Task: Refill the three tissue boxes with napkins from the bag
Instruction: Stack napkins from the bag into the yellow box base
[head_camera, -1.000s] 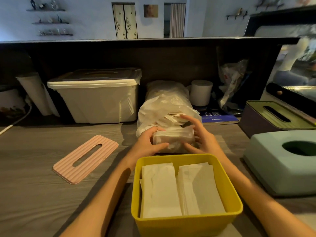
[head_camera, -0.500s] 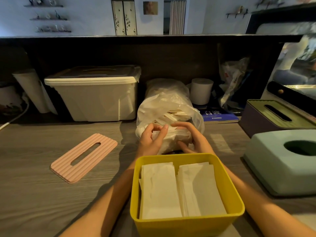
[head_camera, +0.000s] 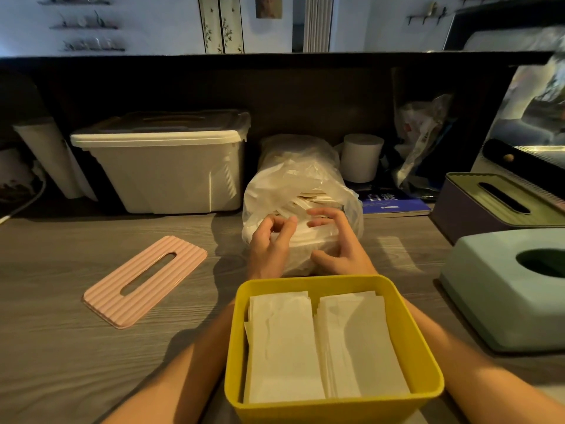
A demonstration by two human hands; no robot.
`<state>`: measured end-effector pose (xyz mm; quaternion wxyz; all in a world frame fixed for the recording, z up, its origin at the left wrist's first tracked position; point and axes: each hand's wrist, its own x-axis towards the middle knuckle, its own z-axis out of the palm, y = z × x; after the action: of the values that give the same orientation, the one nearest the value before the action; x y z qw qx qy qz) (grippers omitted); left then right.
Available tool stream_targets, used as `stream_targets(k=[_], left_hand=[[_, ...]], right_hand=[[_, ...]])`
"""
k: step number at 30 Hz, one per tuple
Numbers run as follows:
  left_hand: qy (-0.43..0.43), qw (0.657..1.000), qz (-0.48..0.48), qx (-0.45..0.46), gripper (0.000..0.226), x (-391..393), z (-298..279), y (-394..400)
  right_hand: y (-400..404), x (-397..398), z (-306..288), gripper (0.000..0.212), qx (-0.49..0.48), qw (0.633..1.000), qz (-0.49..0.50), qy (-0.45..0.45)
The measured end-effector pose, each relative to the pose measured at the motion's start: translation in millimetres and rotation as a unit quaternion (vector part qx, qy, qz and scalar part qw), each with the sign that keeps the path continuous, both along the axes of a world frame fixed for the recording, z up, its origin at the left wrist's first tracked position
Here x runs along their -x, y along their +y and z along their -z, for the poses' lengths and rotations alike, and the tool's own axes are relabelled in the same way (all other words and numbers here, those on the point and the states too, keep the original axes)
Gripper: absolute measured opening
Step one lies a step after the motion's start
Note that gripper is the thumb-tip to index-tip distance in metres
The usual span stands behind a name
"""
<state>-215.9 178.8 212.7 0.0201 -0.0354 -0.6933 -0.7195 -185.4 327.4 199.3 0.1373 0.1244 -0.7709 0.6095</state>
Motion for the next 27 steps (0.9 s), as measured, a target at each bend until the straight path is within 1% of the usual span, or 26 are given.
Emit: stream_targets(k=[4,7,9,11,13,15,16,19,21,23,25,26,27], left_hand=[[0.009,1.000,-0.013,-0.010,0.013,-1,1,1],[0.016,0.999,-0.030,0.000,0.017,-1,1,1],[0.014,0.999,-0.031,0.013,0.015,2,3,1],[0.013,0.999,-0.039,0.019,0.014,2,3,0],[0.049,0.997,-0.052,0.022,0.019,1,2,0],[0.085,0.994,-0.053,0.037,0.020,1,2,0],[0.083,0.994,-0.046,0.047,0.019,1,2,0],[0.050,0.996,-0.041,0.064,0.015,5,7,0],[0.035,0.996,-0.046,0.075,0.010,8,8,-1],[0.034,0.993,-0.050,0.099,0.012,7,6,-3],[0.053,0.992,-0.021,0.113,0.010,7,2,-7],[0.064,0.990,0.014,0.123,0.015,6,-2,-11],[0.069,0.986,0.057,0.143,0.024,6,-6,-15]], right_hand=[[-4,2,2,0.073,0.014,1.000,-0.019,-0.003],[-2,3,3,0.071,0.003,1.000,-0.022,-0.011],[-2,2,5,0.071,-0.006,0.999,-0.047,-0.014],[-3,-1,3,0.071,-0.017,0.999,-0.047,-0.012],[-5,-4,-1,0.071,-0.024,0.999,-0.036,0.014],[-4,-4,-4,0.071,-0.046,0.998,-0.026,0.040],[-2,-4,-5,0.073,-0.062,0.997,-0.021,0.042],[2,0,0,0.075,-0.124,0.991,0.012,0.037],[4,3,3,0.069,-0.157,0.987,0.016,0.031],[4,5,5,0.063,-0.184,0.983,0.001,0.014],[6,5,6,0.063,-0.182,0.983,-0.004,0.016],[7,5,5,0.063,-0.174,0.984,0.002,0.025],[9,4,4,0.061,-0.164,0.986,0.009,0.030]])
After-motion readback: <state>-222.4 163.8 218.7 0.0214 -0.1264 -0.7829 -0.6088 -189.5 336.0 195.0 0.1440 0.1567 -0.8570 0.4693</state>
